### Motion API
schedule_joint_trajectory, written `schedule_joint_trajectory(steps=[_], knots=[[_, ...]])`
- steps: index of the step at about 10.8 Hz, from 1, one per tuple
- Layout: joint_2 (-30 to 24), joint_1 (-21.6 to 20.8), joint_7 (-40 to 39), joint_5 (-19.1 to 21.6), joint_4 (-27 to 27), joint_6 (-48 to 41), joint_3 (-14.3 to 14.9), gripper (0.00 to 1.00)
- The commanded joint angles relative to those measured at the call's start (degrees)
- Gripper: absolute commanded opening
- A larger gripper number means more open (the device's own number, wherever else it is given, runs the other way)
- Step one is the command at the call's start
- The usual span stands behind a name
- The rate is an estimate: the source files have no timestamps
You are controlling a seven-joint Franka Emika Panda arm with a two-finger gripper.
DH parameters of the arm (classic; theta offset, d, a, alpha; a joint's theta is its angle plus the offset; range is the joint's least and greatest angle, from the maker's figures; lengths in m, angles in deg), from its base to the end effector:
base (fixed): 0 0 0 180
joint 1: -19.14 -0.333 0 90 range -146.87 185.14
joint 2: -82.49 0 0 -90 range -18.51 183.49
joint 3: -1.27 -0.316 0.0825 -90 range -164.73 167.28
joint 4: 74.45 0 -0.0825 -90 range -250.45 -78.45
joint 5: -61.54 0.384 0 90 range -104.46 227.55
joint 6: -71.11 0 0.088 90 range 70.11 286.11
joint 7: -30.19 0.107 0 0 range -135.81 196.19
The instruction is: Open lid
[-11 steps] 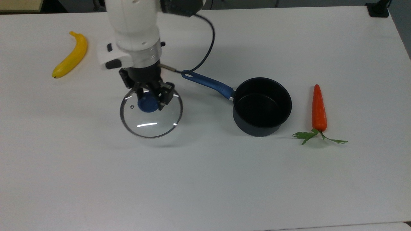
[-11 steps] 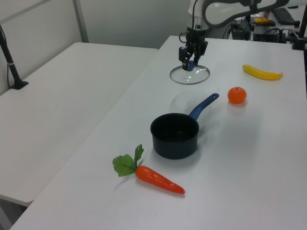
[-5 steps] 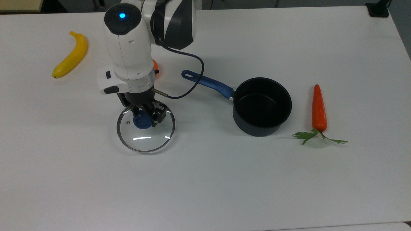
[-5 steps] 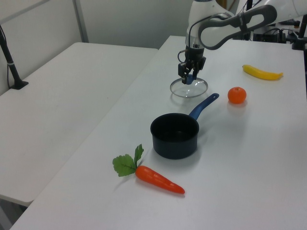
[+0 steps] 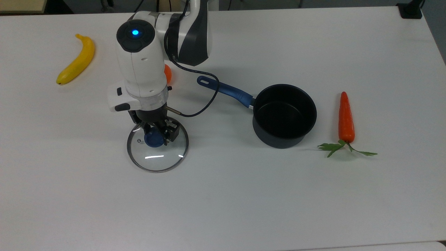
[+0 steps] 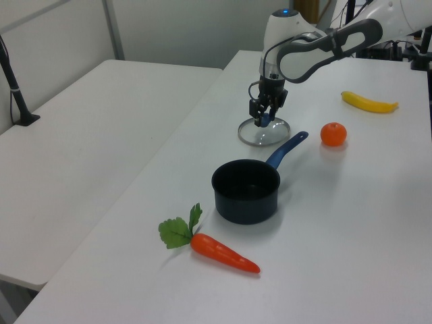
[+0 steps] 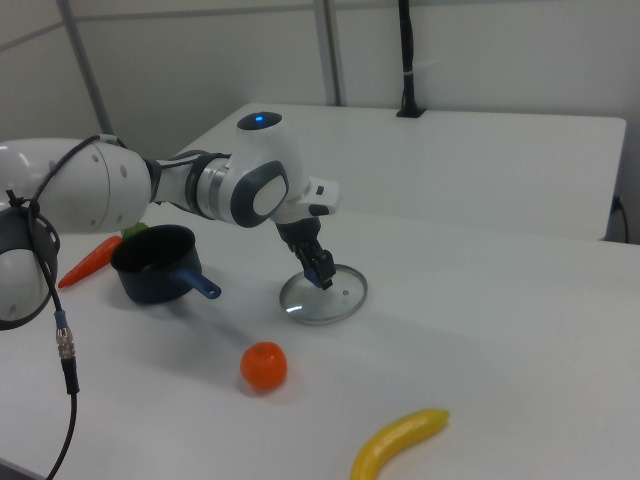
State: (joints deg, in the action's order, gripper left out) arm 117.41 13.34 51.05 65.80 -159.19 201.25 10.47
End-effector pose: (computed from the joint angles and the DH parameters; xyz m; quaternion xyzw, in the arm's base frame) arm 0.7288 -0.0198 0.3416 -0.9726 0.2117 -0.0963 0.0009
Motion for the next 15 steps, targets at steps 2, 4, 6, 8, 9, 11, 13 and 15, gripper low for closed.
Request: schedule_joint_trajectory(steps=[2,4,6,8,9,11,13,15], knots=[[0.5,0.44,0.32,0.14,-1.74,1.53,-0.4,0.73],[-1.15,0.52,1.89,0.23,-1.3,0.47,-0.32,1.0],[-5.71,0.88,1.47,0.14,-0.95,-5.12,-0.32,1.0],[-12.21,0.88,-0.89,-0.65,-0.51,-12.76,-0.32,1.0],[-15.46,0.62,-4.04,-0.74,-0.6,-18.37,-0.32,1.0],[-19.96,0.35,-7.06,-0.83,-0.6,-27.71,-0.23,1.0],[-22.17,-0.09,-7.5,-3.71,-0.68,-32.82,-0.66,1.0],[-23.31,-0.18,-8.81,-5.48,-0.69,-34.94,-1.02,1.0]])
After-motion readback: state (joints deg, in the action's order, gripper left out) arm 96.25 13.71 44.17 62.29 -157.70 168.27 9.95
